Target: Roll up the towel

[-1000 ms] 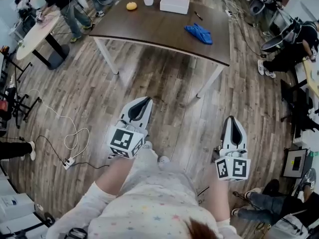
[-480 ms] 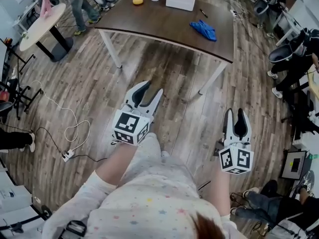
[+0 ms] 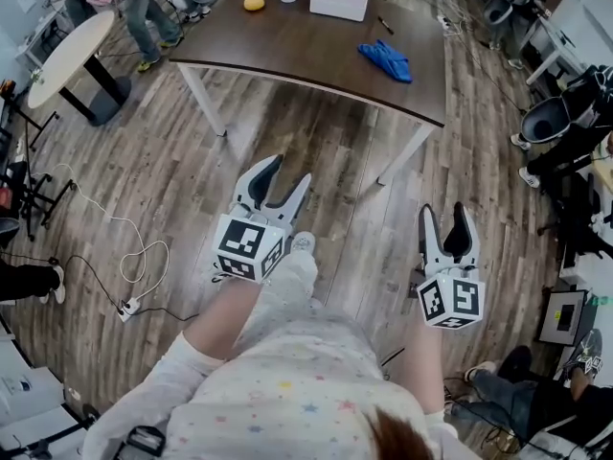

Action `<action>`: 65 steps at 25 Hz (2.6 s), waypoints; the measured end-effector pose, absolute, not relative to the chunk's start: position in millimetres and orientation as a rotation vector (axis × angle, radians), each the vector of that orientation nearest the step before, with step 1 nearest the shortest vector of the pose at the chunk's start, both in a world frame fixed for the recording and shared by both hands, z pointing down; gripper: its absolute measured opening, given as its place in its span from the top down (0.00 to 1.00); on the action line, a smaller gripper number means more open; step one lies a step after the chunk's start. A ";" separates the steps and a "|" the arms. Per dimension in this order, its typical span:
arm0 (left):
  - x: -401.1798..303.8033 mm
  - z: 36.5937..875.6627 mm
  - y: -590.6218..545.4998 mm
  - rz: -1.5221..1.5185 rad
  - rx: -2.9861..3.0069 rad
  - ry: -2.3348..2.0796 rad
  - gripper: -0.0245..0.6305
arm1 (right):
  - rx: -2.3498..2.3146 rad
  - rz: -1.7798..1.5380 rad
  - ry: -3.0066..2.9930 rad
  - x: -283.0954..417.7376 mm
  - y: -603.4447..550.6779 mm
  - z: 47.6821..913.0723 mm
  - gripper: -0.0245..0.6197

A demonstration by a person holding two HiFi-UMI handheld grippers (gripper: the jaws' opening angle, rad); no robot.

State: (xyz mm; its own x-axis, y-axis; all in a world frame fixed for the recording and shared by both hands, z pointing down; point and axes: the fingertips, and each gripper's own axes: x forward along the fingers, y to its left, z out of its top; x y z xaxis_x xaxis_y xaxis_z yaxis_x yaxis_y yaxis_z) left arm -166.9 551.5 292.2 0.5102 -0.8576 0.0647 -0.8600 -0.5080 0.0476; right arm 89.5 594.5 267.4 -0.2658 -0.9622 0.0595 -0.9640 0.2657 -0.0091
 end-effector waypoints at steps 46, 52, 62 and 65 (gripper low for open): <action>-48.5 304.2 131.1 0.119 2.525 -1.758 0.66 | 1.602 0.080 -2.653 202.9 130.2 267.7 0.57; -49.5 309.3 97.8 0.117 2.505 -1.756 0.66 | 1.565 0.115 -2.655 193.1 96.6 277.0 0.57; -71.4 316.8 -24.5 0.100 2.593 -1.654 0.66 | 1.658 0.092 -2.579 171.7 4.4 282.0 0.57; -89.3 312.1 -68.2 0.105 2.620 -1.633 0.66 | 1.709 0.099 -2.556 161.4 -32.0 280.1 0.57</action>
